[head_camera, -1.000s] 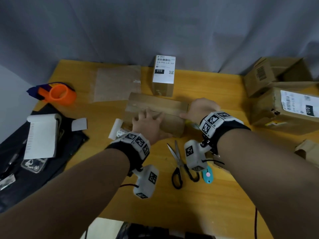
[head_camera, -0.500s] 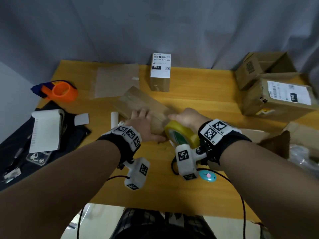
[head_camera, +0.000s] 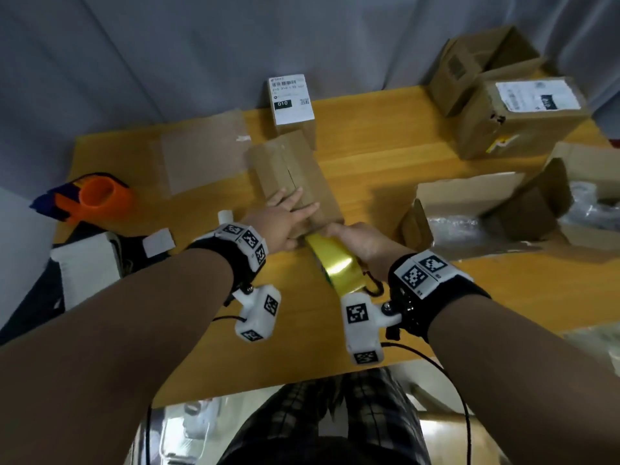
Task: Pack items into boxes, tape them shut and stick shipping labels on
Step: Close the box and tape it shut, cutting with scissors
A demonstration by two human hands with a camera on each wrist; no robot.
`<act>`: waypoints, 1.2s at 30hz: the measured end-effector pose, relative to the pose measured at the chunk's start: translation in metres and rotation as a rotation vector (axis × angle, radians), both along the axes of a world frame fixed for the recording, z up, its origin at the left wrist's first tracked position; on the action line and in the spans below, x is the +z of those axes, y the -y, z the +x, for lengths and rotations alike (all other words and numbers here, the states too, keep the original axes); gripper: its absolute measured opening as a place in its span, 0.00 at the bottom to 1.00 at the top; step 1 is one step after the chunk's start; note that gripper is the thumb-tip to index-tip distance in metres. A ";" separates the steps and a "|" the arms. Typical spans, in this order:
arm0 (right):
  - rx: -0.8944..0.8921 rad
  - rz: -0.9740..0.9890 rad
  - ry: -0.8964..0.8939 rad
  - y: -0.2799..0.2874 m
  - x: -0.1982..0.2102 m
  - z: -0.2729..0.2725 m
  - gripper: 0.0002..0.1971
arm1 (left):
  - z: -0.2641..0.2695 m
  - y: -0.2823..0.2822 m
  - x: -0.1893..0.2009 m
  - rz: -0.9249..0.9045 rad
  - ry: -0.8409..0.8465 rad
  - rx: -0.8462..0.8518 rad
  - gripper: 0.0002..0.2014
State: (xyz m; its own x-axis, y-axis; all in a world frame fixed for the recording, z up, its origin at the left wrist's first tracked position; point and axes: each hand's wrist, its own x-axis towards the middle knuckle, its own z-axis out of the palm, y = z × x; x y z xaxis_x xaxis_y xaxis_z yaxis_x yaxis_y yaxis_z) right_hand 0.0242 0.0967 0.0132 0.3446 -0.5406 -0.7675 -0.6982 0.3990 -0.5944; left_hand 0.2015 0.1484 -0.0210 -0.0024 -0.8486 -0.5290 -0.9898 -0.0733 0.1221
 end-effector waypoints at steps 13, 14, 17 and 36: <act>-0.091 0.145 -0.043 -0.024 -0.012 -0.005 0.36 | 0.003 0.008 0.008 0.026 -0.064 0.070 0.31; -0.084 0.149 -0.042 -0.023 -0.011 -0.006 0.33 | -0.001 0.009 0.008 -0.010 -0.052 0.084 0.29; -0.028 0.154 -0.065 -0.018 -0.008 -0.012 0.25 | -0.010 0.012 0.006 -0.172 0.056 0.053 0.29; 0.075 0.139 -0.048 0.009 0.003 -0.006 0.24 | 0.000 -0.005 0.004 -0.191 -0.125 0.098 0.26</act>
State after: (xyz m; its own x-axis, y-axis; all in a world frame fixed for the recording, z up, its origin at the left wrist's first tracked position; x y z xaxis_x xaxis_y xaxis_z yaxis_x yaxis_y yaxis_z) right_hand 0.0185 0.0877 0.0164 0.3417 -0.4023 -0.8494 -0.7553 0.4203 -0.5029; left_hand 0.2014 0.1530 -0.0165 0.0293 -0.9326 -0.3598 -0.9554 -0.1319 0.2641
